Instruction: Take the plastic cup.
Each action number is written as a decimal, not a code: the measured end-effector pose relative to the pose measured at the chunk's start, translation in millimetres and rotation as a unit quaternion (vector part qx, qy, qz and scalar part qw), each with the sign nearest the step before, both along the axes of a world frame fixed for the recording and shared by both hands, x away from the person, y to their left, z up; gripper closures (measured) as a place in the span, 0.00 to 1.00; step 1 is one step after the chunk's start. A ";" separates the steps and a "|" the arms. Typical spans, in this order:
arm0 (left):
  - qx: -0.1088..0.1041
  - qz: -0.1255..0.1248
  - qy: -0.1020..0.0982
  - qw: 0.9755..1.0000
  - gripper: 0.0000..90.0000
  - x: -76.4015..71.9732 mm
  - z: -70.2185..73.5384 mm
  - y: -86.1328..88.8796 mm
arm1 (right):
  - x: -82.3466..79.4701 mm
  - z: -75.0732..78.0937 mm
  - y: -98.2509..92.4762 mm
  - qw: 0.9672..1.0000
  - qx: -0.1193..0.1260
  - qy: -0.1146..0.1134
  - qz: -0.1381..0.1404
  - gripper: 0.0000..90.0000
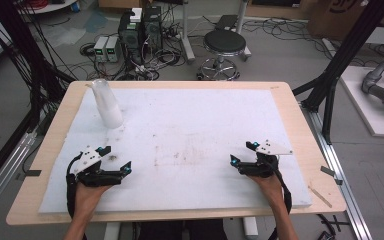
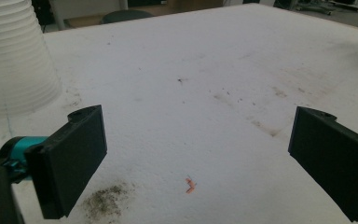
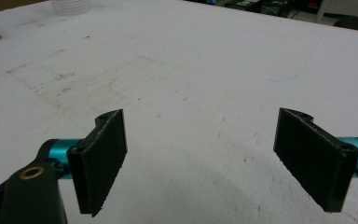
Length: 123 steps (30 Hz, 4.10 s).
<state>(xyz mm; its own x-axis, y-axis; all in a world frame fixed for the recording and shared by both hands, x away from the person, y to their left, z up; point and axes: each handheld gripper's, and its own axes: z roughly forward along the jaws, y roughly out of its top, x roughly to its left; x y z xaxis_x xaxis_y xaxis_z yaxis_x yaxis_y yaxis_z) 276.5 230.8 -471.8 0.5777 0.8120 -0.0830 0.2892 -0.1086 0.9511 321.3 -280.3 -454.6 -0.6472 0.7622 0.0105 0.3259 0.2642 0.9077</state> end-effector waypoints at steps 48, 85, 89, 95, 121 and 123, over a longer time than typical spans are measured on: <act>-0.030 0.036 -0.054 0.997 0.05 40.0 79.1 45.1 | -2.1 0.1 -6.4 0.999 0.028 -0.014 0.006 0.19; 0.035 0.079 0.013 0.996 0.05 166.7 163.6 61.9 | -2.0 0.1 -4.2 1.000 0.019 -0.009 0.008 0.19; 0.045 0.082 0.039 0.995 0.05 175.3 160.6 61.1 | -2.4 0.1 -3.6 1.000 0.018 -0.009 0.006 0.19; 0.068 0.090 0.080 0.990 0.05 185.4 153.4 58.0 | -2.2 0.0 -3.3 1.000 0.015 -0.010 0.007 0.19; 0.121 0.086 0.163 0.975 0.16 201.3 132.7 50.3 | -2.4 0.0 -3.4 1.000 0.015 -0.010 0.006 0.19; 0.121 0.082 0.165 0.975 0.18 201.2 132.6 50.7 | -2.4 0.0 -3.3 1.000 0.015 -0.010 0.006 0.19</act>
